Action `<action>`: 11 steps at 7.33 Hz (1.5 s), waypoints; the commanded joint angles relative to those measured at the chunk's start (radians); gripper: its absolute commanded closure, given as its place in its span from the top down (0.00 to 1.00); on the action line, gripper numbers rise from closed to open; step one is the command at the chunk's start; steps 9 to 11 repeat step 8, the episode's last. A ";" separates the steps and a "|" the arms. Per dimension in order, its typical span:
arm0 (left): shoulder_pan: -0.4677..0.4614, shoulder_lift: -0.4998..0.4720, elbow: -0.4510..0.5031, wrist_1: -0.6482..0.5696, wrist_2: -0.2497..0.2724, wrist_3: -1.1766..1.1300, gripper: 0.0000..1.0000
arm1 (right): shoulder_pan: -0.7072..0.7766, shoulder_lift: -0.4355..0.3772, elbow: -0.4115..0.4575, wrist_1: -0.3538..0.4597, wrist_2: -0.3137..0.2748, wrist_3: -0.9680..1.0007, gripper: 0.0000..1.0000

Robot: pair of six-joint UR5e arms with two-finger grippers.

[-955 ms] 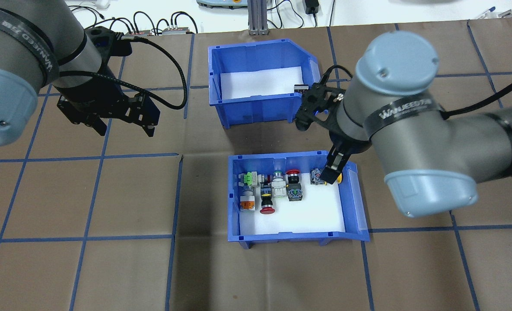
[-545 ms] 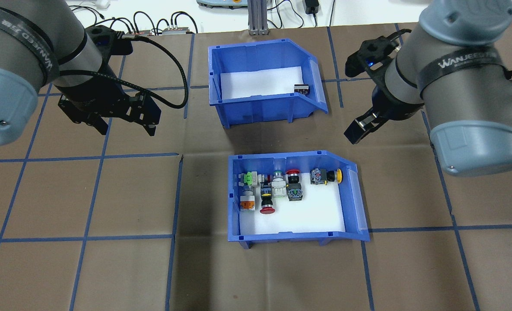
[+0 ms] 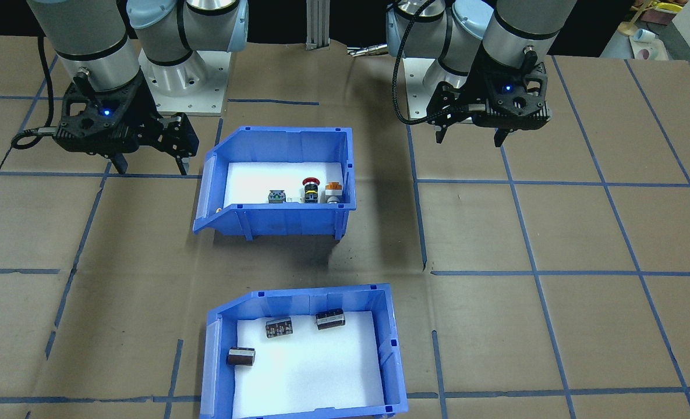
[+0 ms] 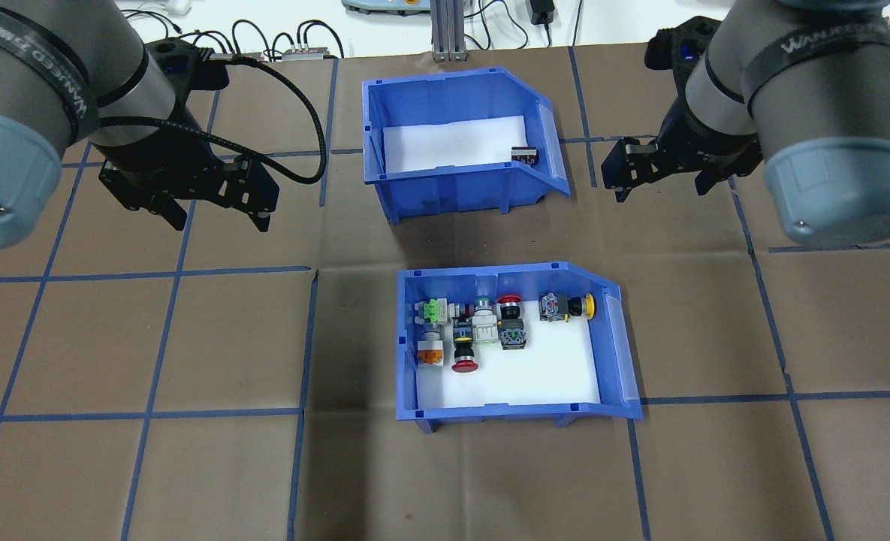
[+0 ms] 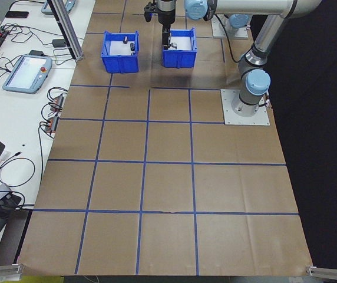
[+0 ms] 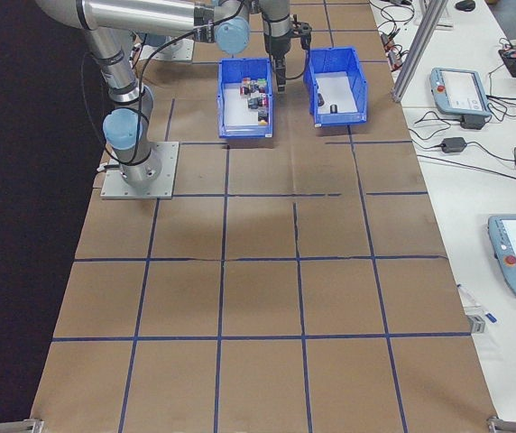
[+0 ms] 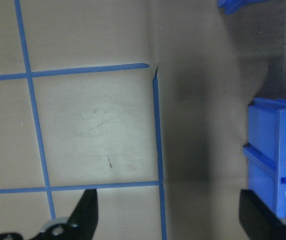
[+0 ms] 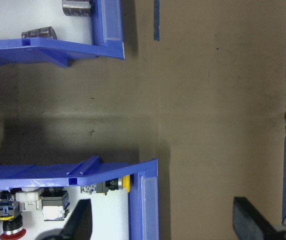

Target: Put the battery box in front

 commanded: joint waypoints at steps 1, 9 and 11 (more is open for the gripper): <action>0.000 0.001 0.006 -0.001 0.002 -0.001 0.99 | -0.001 0.042 -0.079 0.102 -0.007 0.094 1.00; 0.000 0.001 -0.002 -0.001 0.000 0.002 0.99 | -0.022 0.039 -0.098 0.141 -0.006 0.094 1.00; 0.000 0.001 -0.002 -0.001 0.000 0.002 0.99 | -0.022 0.039 -0.098 0.141 -0.006 0.094 1.00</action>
